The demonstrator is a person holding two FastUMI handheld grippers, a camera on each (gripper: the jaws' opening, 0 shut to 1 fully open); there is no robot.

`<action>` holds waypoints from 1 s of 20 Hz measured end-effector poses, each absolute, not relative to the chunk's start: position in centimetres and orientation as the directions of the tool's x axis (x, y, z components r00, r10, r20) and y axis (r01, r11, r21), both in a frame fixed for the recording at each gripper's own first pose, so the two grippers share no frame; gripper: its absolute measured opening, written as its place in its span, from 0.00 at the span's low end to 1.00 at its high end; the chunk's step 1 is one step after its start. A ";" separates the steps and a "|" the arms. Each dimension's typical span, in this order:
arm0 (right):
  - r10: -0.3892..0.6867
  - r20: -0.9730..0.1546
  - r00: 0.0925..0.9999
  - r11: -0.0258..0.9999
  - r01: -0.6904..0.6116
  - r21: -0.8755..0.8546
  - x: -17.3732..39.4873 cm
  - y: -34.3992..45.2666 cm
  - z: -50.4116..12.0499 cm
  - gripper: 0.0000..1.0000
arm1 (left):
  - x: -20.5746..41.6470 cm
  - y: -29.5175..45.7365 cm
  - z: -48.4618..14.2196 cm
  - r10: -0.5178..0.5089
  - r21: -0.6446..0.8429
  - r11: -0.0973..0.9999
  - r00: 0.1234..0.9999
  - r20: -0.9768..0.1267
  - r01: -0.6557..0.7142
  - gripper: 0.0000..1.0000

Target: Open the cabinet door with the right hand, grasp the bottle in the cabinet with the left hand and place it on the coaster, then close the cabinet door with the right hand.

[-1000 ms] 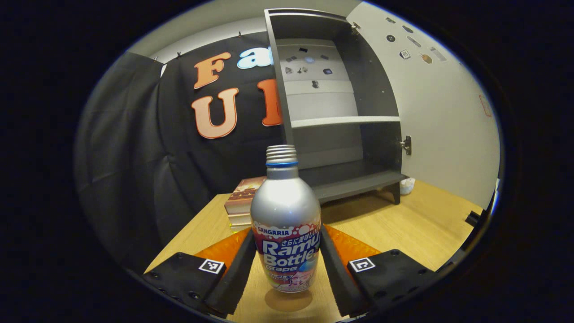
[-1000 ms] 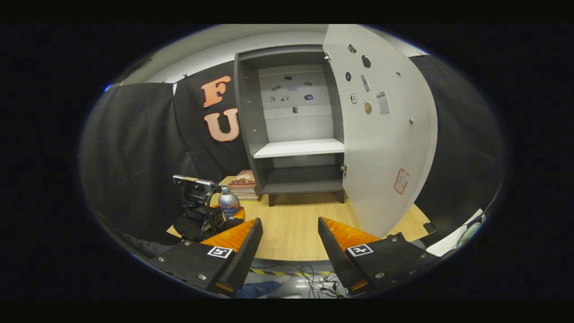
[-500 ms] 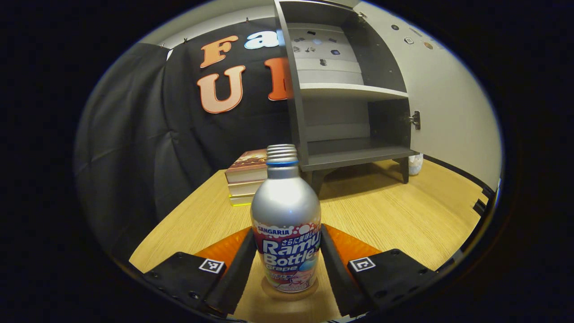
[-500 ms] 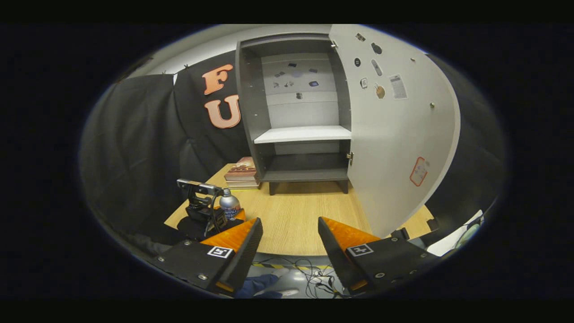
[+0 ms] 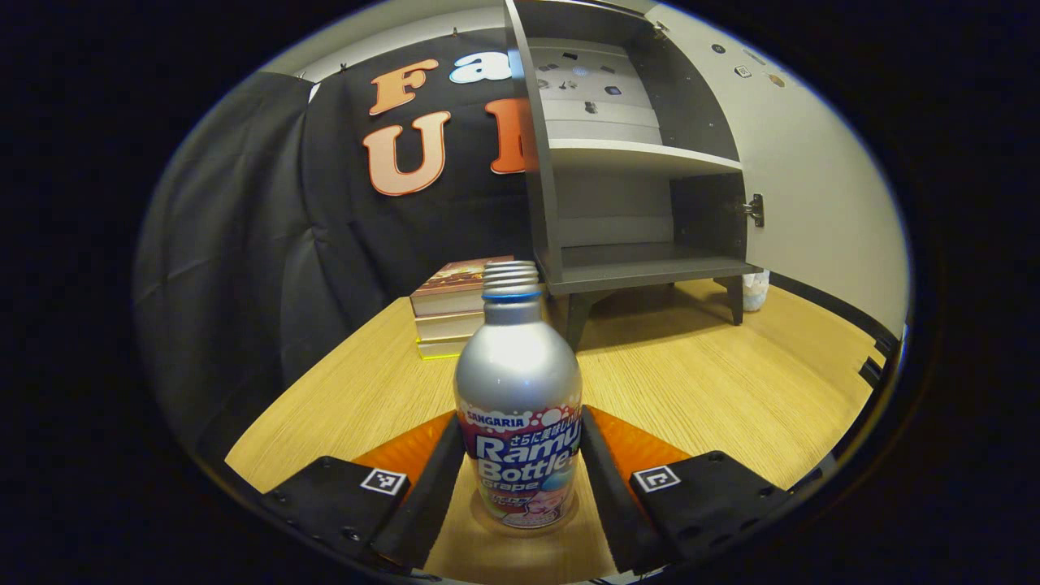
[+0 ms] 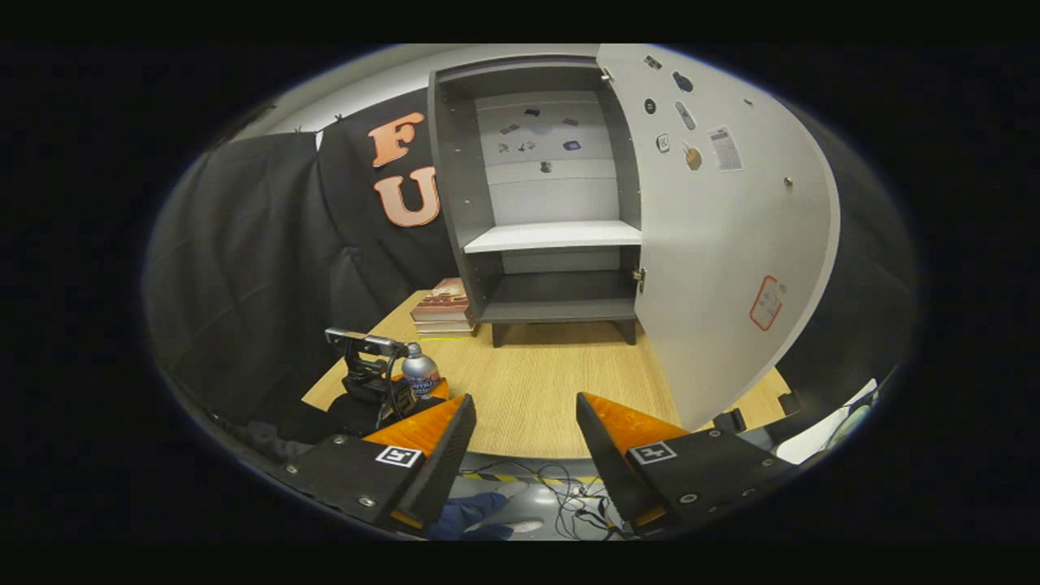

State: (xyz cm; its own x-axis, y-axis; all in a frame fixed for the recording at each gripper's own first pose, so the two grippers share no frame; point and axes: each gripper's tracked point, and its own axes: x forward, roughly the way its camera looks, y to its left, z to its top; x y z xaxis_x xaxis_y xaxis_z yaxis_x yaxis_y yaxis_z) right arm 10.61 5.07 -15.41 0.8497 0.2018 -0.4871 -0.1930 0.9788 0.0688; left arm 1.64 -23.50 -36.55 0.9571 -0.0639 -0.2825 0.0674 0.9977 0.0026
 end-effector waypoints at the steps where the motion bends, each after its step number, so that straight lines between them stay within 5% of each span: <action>1: 0.205 -0.487 0.849 0.978 -0.192 0.076 10.7 5.1 -15.4 0.78 | 1.6 -23.5 -36.6 -0.063 0.001 0.998 0.958 -0.281 0.065 0.86; 20: 0.240 -0.468 0.851 0.971 -0.217 0.104 8.7 4.5 -14.3 0.78 | -0.1 -22.7 -33.3 -0.060 0.006 0.998 0.971 -0.233 0.064 0.93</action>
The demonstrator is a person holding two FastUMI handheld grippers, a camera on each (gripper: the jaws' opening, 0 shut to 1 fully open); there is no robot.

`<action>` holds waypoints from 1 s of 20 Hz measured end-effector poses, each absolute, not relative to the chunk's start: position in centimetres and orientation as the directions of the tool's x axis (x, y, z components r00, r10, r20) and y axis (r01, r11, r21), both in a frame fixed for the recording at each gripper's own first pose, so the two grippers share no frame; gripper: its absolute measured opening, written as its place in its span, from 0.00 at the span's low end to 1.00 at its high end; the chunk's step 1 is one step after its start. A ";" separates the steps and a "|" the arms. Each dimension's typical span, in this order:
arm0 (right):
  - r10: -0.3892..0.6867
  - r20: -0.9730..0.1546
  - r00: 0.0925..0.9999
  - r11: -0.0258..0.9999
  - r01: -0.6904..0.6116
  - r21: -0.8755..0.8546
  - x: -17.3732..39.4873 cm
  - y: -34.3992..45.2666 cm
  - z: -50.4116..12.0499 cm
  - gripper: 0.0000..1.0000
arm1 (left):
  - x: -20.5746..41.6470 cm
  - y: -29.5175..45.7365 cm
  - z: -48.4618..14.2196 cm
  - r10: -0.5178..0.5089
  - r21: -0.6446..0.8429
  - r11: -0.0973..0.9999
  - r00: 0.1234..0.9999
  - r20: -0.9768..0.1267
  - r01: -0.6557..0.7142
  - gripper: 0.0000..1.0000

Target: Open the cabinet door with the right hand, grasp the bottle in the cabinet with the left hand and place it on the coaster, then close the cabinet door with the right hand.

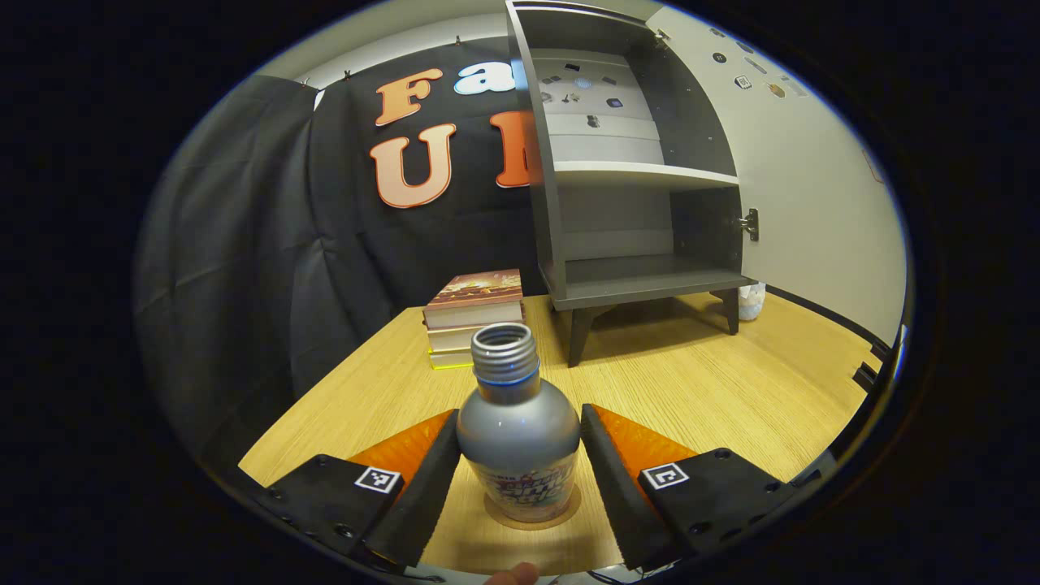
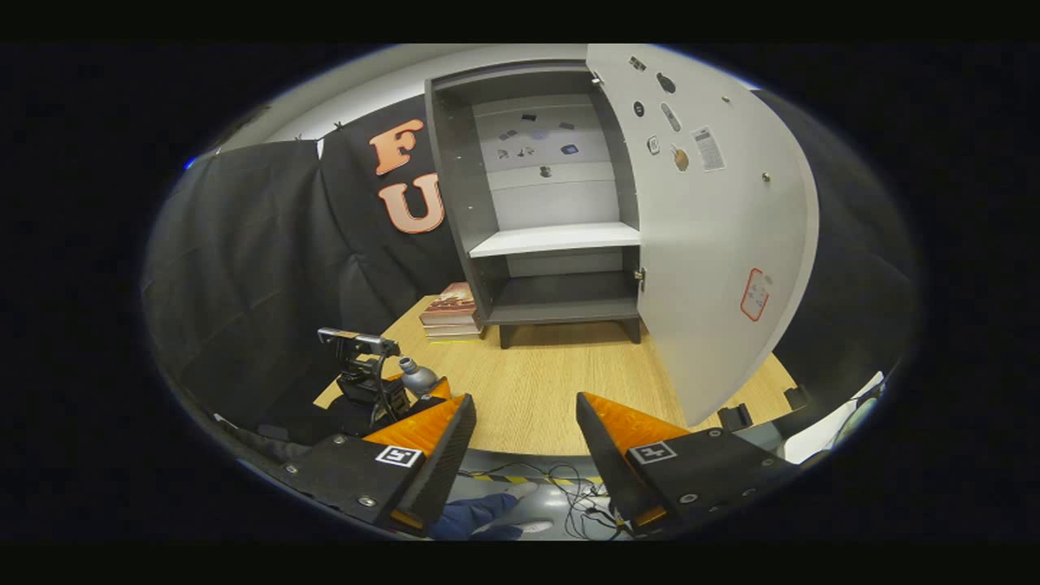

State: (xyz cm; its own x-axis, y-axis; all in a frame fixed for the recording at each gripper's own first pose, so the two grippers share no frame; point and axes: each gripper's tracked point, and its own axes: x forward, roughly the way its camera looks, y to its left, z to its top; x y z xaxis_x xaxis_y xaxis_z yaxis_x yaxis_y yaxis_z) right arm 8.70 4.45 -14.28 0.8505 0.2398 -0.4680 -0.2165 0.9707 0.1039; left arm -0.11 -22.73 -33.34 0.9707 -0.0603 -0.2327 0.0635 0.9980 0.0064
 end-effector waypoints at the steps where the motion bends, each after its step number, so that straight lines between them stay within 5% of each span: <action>1: 0.242 -0.461 0.854 0.970 -0.216 0.108 8.6 4.4 -14.1 0.78 | -0.2 -22.6 -32.9 -0.056 0.011 0.998 0.973 -0.226 0.060 0.93; 10: 0.230 -0.366 0.902 0.971 -0.188 0.147 7.3 2.3 -11.5 0.78 | -0.8 -22.9 -22.5 -0.073 0.035 0.997 0.994 -0.080 0.076 0.92; 20: 0.130 -0.165 0.978 0.989 -0.117 0.085 8.4 -6.7 -3.0 0.78 | -4.6 -25.8 -14.3 -0.146 -0.036 0.989 0.988 -0.049 0.145 0.92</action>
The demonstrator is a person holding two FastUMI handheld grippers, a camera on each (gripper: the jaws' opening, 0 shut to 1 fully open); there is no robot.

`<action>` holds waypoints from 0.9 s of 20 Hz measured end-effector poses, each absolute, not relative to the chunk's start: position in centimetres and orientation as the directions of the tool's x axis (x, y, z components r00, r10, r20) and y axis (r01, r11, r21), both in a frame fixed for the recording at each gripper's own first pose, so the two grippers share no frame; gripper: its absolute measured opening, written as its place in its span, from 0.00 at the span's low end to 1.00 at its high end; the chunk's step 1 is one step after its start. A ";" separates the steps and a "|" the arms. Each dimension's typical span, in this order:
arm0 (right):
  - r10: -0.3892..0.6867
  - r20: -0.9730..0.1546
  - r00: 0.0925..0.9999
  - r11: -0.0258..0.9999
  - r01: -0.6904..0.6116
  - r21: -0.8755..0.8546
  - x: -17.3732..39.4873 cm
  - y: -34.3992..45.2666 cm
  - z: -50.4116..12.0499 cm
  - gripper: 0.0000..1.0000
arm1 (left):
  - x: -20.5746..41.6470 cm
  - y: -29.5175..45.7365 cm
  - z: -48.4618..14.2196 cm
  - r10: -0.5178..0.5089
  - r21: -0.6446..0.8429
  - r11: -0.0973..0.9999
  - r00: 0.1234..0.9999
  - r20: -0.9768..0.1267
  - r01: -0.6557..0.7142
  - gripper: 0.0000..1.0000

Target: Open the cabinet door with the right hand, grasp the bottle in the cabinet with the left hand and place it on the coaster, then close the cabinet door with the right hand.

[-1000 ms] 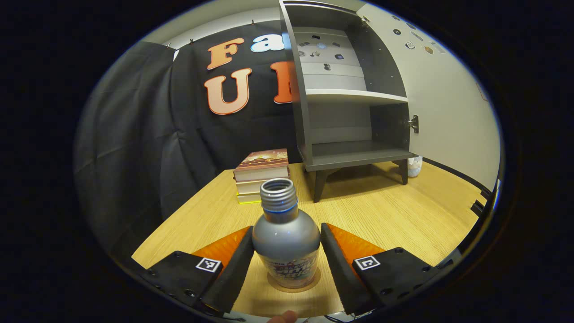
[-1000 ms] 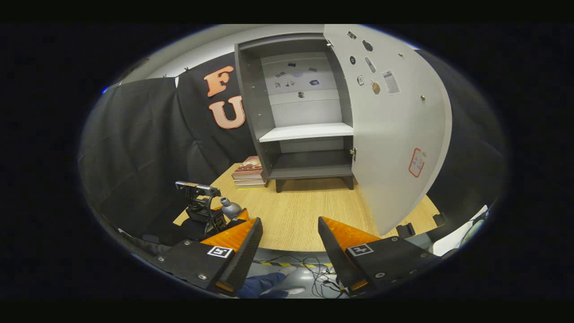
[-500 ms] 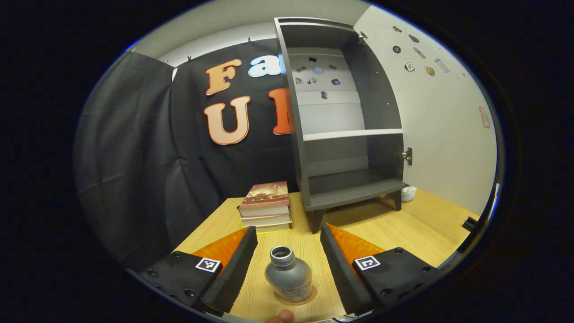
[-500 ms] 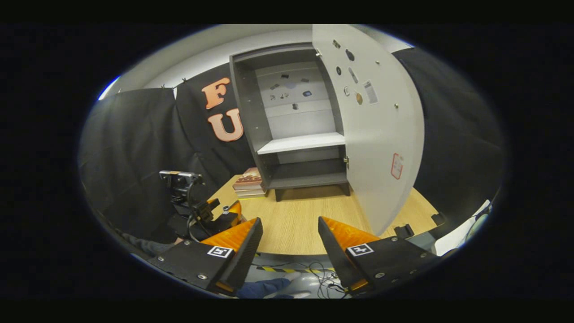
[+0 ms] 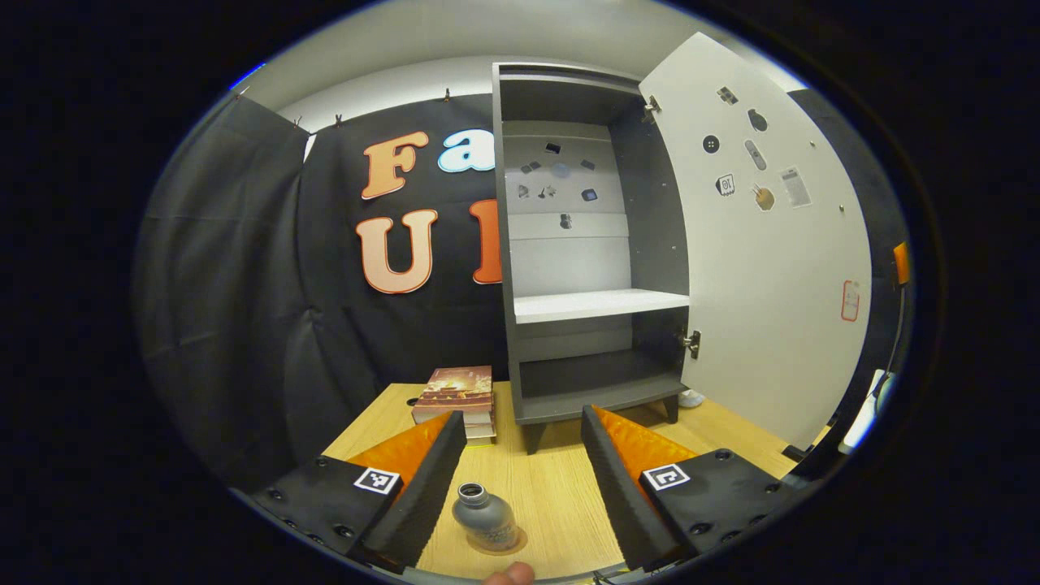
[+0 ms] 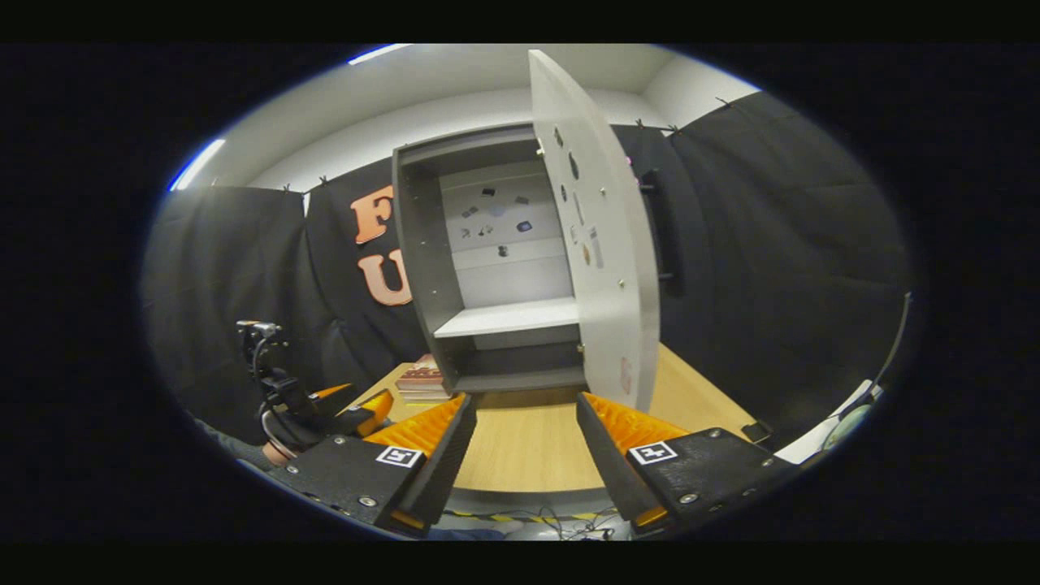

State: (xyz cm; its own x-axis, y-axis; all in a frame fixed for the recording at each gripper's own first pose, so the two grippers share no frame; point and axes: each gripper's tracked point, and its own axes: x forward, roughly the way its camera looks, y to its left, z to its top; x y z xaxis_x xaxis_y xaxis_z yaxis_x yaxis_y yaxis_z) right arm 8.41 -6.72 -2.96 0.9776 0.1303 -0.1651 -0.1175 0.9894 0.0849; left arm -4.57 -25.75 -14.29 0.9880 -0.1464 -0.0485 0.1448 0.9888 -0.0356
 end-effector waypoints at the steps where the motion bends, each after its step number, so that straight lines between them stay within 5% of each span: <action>1: 0.118 -0.149 0.982 0.992 -0.108 0.072 8.6 -7.9 -2.0 0.78 | -4.7 -25.7 -13.9 -0.144 -0.037 0.989 0.988 -0.050 0.142 0.92; 11: 0.000 -0.051 0.999 1.000 -0.001 -0.024 13.4 -18.3 3.9 0.78 | -4.4 -25.5 -12.0 -0.113 -0.027 0.993 0.991 -0.066 0.111 0.93; 18: 0.012 -0.052 0.999 1.000 -0.013 -0.023 16.1 -18.8 3.6 0.78 | -3.5 -24.3 -12.3 -0.090 -0.034 0.996 0.992 -0.083 0.088 0.93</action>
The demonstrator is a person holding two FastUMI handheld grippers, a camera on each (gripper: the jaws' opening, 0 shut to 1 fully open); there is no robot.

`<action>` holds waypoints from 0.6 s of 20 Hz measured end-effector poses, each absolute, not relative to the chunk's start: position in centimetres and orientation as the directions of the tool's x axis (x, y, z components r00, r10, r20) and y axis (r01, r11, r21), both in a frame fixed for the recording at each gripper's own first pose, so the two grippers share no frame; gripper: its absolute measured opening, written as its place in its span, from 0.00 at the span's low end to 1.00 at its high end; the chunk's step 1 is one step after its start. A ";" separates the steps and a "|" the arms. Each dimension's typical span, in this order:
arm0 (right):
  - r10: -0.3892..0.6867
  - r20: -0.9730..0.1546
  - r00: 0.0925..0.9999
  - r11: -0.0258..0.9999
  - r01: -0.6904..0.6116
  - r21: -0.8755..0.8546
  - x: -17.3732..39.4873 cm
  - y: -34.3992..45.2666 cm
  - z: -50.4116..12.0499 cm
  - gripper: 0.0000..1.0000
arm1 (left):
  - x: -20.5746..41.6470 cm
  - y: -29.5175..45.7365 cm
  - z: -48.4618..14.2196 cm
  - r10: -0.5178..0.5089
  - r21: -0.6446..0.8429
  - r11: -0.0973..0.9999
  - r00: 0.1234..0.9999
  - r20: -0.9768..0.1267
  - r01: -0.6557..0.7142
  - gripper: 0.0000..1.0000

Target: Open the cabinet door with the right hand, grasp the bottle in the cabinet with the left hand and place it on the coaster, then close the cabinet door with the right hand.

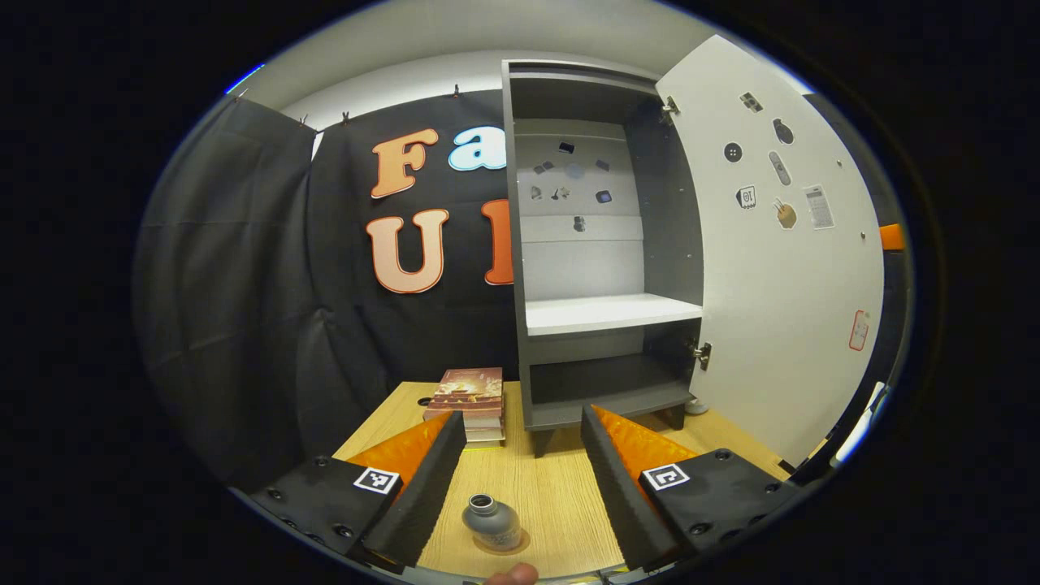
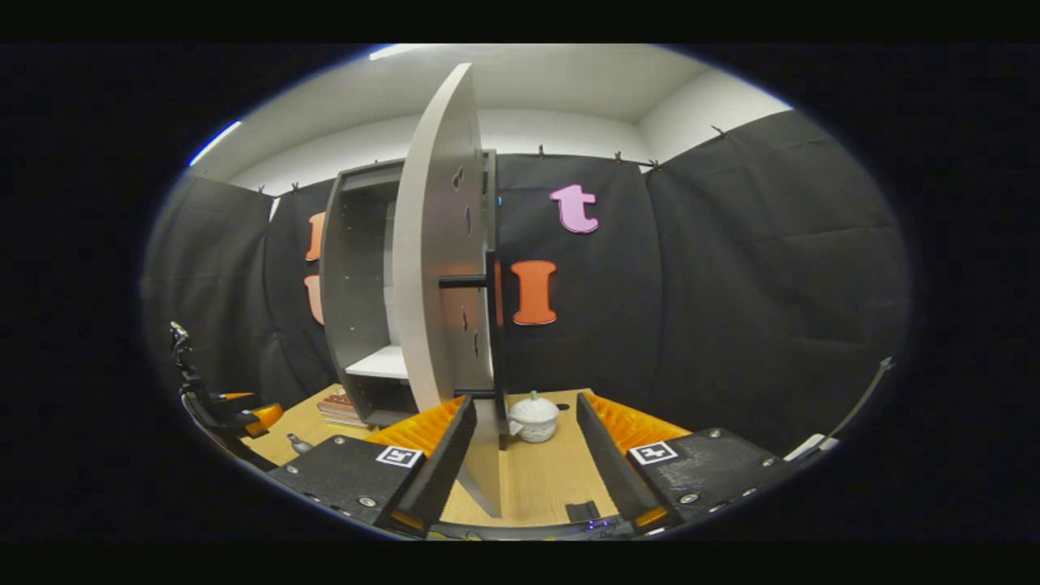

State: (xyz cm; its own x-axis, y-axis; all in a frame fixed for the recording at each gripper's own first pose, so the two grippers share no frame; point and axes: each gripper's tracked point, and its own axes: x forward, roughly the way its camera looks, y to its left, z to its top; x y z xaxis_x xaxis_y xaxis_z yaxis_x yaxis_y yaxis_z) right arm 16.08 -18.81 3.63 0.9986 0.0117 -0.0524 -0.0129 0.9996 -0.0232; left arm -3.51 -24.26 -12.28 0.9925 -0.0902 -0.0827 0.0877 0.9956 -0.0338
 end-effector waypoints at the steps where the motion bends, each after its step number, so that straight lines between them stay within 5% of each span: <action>1: 0.013 -0.050 0.999 1.000 -0.014 -0.022 16.1 -18.6 3.6 0.78 | -3.4 -24.0 -12.4 -0.085 -0.036 0.996 0.993 -0.087 0.082 0.93; 12: 0.151 -0.046 0.987 0.988 -0.150 0.023 16.3 -11.3 2.9 0.76 | -3.9 -20.8 -12.7 -0.055 -0.027 0.998 0.993 -0.102 0.052 0.93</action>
